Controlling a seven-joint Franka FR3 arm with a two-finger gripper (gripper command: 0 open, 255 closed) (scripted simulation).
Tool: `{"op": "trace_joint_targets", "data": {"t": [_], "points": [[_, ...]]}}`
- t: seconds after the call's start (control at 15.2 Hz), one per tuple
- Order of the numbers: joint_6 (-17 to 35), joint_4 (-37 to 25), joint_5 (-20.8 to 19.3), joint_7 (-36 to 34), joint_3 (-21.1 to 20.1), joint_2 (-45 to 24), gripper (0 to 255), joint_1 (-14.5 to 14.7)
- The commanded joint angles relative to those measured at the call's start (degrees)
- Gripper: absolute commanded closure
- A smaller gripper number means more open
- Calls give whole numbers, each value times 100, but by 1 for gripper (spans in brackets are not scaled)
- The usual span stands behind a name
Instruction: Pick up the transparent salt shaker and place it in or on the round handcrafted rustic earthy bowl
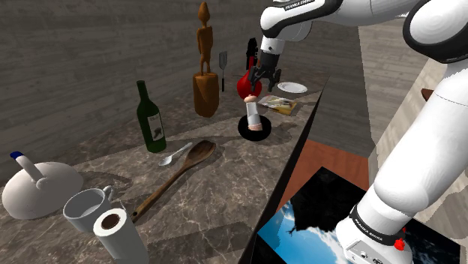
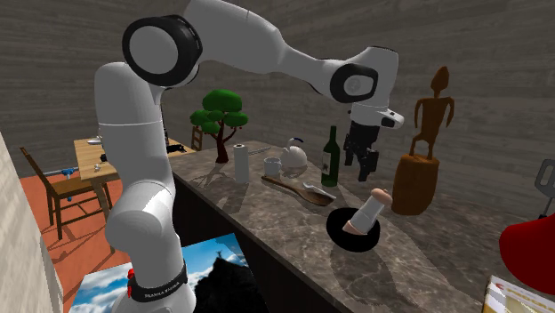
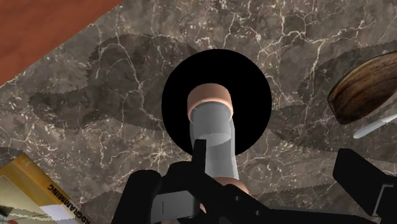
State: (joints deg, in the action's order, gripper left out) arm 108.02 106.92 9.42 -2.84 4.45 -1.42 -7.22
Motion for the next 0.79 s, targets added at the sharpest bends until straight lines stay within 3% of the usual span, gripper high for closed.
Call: {"op": "trace_joint_targets", "data": {"t": [0.0,0.2,0.73], "points": [[-187,-165,-11,-7,12,21,0,-13],[-718,-673,-33,-24,47,39,0,-49],[-718,-673,-33,-24,47,39,0,-49]]}}
